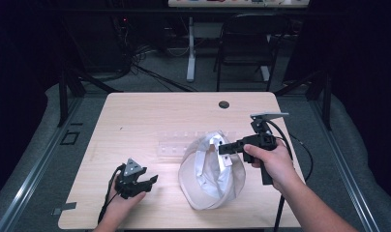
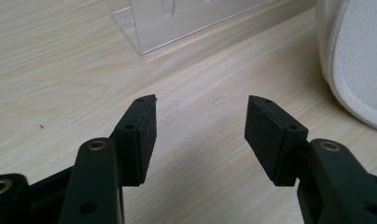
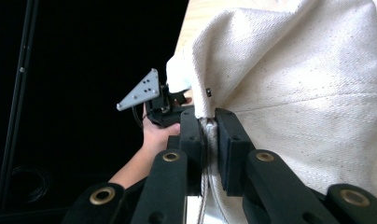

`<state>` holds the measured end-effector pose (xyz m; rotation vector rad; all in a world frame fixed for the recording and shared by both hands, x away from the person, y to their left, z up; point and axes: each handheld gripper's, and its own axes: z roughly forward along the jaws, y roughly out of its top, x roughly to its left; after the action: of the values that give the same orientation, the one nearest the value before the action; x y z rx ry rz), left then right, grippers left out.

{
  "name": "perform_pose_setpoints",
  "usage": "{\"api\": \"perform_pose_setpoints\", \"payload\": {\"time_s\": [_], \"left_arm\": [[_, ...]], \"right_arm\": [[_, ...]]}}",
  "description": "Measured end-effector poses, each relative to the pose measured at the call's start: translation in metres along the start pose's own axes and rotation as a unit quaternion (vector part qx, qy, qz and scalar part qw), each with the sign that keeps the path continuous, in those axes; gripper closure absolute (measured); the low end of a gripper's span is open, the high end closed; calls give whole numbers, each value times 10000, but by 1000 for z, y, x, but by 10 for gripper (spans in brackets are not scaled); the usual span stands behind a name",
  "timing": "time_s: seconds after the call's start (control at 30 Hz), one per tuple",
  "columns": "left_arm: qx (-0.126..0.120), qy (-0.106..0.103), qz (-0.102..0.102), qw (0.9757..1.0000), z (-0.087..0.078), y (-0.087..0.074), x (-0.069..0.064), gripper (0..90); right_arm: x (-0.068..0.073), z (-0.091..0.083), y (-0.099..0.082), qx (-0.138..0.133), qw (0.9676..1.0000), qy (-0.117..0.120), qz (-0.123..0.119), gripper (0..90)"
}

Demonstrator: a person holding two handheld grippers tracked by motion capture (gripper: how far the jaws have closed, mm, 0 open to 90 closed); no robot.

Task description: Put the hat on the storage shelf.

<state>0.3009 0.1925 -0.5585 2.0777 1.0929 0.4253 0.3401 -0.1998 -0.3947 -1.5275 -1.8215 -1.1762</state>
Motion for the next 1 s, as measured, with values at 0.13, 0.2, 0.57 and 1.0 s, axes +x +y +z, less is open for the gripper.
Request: {"api": "perform_pose_setpoints", "payload": {"time_s": [0.13, 0.2, 0.57, 1.0], "left_arm": [[11, 2, 9, 10000, 0, 0, 0, 444], [-4, 3, 9, 10000, 0, 0, -1, 444], [-3, 0, -6, 10000, 0, 0, 0, 448], [-146, -76, 69, 9998, -2, 3, -6, 444]], "right_arm": [[5, -1, 2, -80, 9999, 99, -24, 820], [8, -3, 3, -95, 9999, 110, -29, 820], [17, -12, 10, -297, 9995, 132, -38, 820], [25, -21, 24, -431, 9989, 197, 20, 820]]}}
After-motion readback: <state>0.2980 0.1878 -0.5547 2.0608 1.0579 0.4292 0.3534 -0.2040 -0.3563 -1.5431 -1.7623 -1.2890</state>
